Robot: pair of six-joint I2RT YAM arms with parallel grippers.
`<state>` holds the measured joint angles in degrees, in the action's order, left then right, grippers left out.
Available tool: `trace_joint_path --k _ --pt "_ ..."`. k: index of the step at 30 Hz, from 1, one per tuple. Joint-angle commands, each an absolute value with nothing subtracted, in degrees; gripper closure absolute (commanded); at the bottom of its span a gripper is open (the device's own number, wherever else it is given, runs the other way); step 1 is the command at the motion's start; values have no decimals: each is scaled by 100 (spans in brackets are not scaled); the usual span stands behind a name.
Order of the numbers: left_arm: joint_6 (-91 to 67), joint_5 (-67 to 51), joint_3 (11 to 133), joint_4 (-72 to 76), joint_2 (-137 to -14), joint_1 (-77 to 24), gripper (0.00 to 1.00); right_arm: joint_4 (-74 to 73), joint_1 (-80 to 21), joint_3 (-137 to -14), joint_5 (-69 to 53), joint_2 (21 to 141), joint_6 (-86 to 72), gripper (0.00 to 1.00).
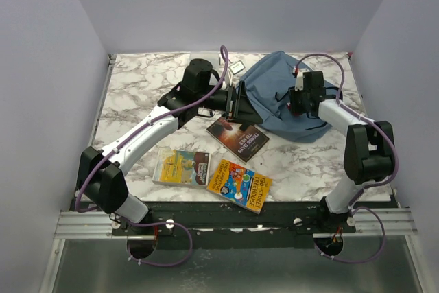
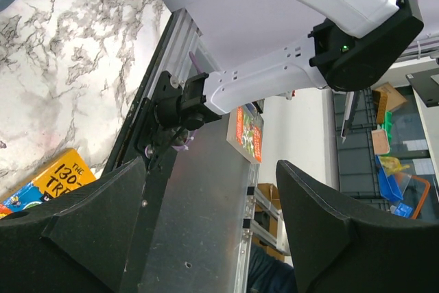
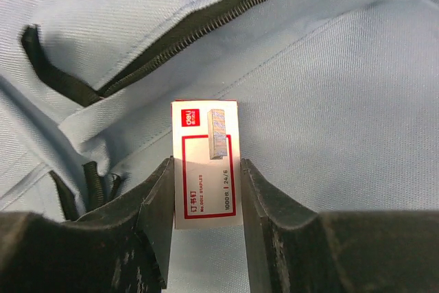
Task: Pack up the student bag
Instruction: Place the stationery in the student bag.
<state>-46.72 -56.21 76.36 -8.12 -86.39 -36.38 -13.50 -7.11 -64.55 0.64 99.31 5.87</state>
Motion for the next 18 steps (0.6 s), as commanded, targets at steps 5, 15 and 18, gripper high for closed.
trace_joint_path --k 5,15,18 --pt "-4649 -5789 7586 -686 -8720 -3656 20 -292 -670 -6533 -38 9835 649 64" --pt "-4702 -5857 7611 -677 -8762 -3650 20 1720 -662 -6371 257 10438 395 65" --pt "-4693 -5839 7603 -672 -8779 -3656 20 2328 -667 -6278 293 10742 -303 64"
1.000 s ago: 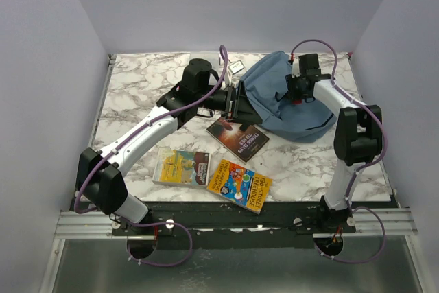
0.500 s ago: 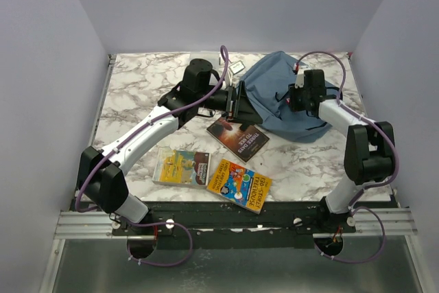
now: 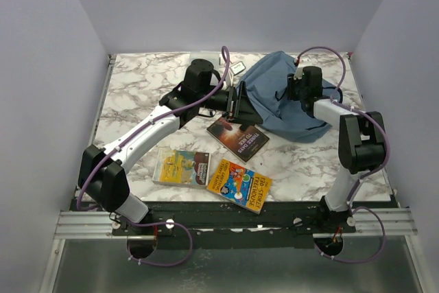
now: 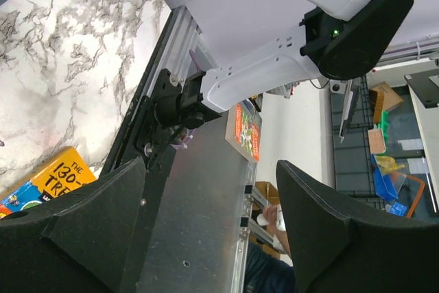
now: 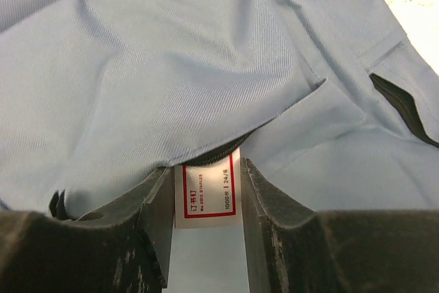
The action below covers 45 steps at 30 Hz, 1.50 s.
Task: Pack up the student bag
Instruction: Place the stationery in the student bag.
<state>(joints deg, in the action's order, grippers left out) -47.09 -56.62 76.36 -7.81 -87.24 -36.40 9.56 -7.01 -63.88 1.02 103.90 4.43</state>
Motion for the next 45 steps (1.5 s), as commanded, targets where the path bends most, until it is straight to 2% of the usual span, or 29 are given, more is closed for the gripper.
trace_joint_path --k 1,5,12,19,26,32,38,42,45 --pt "-4692 -5845 7603 -669 -8782 -3655 20 2553 -668 -6191 339 10778 -642 64" --pt "-4702 -5849 7607 -684 -8824 -3652 20 3806 -666 -5529 466 10720 -1798 63" --pt "-4711 -5833 7585 -659 -8812 -3656 20 4266 -642 -5233 773 10763 -3707 63" --pt "-4735 -5853 7585 -650 -8785 -3656 20 3747 -611 -5340 486 10777 -5869 60" --pt "-4717 -5820 7567 -627 -8673 -3661 20 4892 -476 -5125 -691 11334 -7860 54" --pt "-4720 -5827 7566 -626 -8655 -3675 20 5807 -418 -4937 -815 11631 -9140 51" --pt "-4720 -5819 7561 -615 -8655 -3709 20 5166 -390 -5403 -914 11827 -10277 40" --pt "-4717 -5822 7567 -615 -8645 -3717 20 3909 -389 -5848 -911 11626 -9900 35" --pt "-4714 -5827 7567 -615 -8651 -3718 20 3700 -386 -5568 -726 11275 -9647 37"
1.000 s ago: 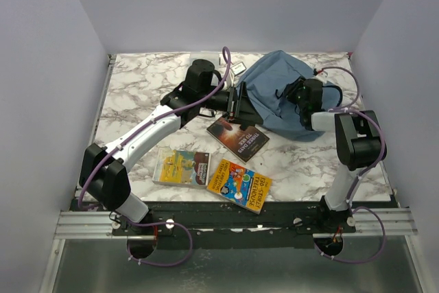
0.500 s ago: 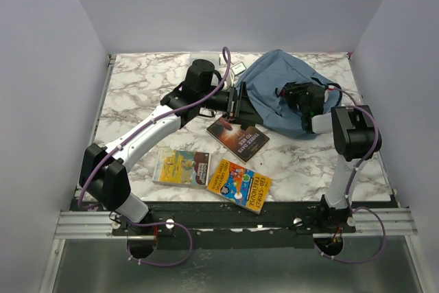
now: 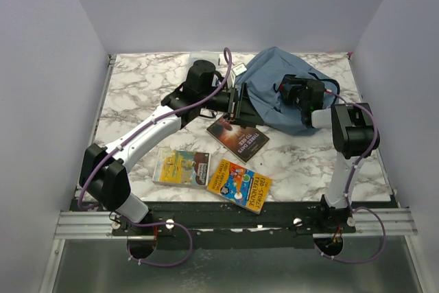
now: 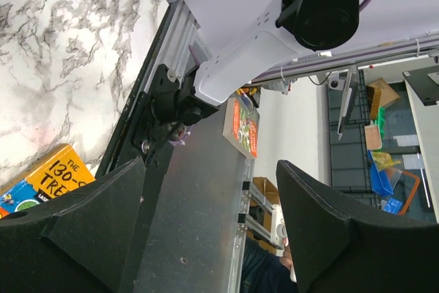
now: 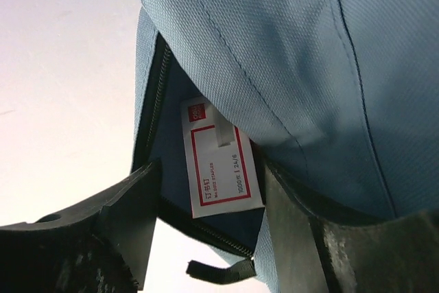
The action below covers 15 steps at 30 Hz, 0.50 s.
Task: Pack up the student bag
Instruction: Place the stationery in the student bag.
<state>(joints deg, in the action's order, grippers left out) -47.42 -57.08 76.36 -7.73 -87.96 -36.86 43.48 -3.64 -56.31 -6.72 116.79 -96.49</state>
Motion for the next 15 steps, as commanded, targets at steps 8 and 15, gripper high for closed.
trace_joint_path --k 8,15 --pt "-4720 -5834 7566 -609 -8630 -3761 20 3152 -369 -5341 -680 10824 -8682 54" --pt "-4710 -5836 7568 -612 -8600 -3794 20 3262 -343 -5936 -1045 11153 -8500 74"
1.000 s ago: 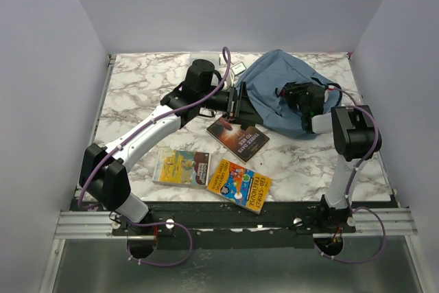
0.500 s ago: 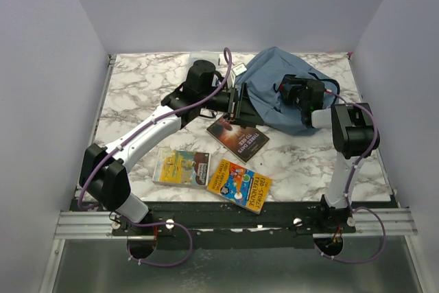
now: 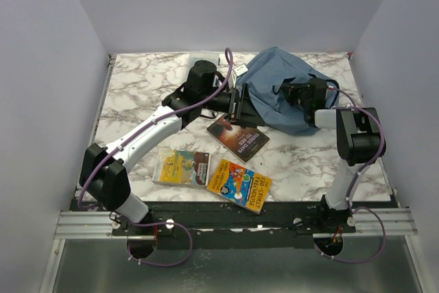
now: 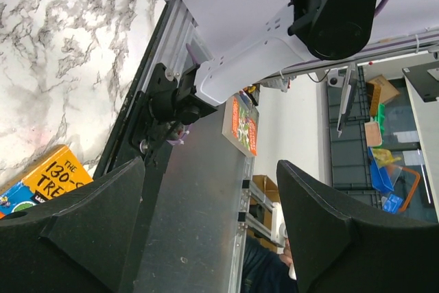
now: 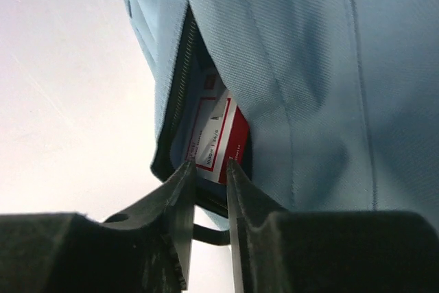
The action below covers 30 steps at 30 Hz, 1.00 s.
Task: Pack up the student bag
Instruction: Place the stationery in the student bag.
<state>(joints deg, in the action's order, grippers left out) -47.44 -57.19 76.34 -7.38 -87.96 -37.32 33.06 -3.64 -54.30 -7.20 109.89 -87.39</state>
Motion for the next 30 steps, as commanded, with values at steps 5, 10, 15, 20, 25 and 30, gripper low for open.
trace_joint_path --k 5,10,15,20,25,30 --pt "-4687 -5827 7569 -606 -8613 -3792 20 3453 -342 -5996 -1302 11315 -8552 77" --pt "-4645 -5779 7559 -611 -8625 -3792 20 2426 -169 -5985 -1585 10970 -7378 71" --pt "-4500 -5629 7559 -721 -8672 -3790 20 526 -84 -6472 -1667 10488 -4554 46" --pt "-4127 -5273 7646 -1082 -8763 -3796 21 -607 -79 -6866 -1495 10102 -2497 37" --pt "-3684 -4622 7694 -1489 -8905 -3794 21 -1436 -79 -7354 -912 10351 -2637 37" --pt "-3778 -3948 7638 -1589 -8997 -3792 23 -1266 -272 -6779 -1296 10177 -3722 37"
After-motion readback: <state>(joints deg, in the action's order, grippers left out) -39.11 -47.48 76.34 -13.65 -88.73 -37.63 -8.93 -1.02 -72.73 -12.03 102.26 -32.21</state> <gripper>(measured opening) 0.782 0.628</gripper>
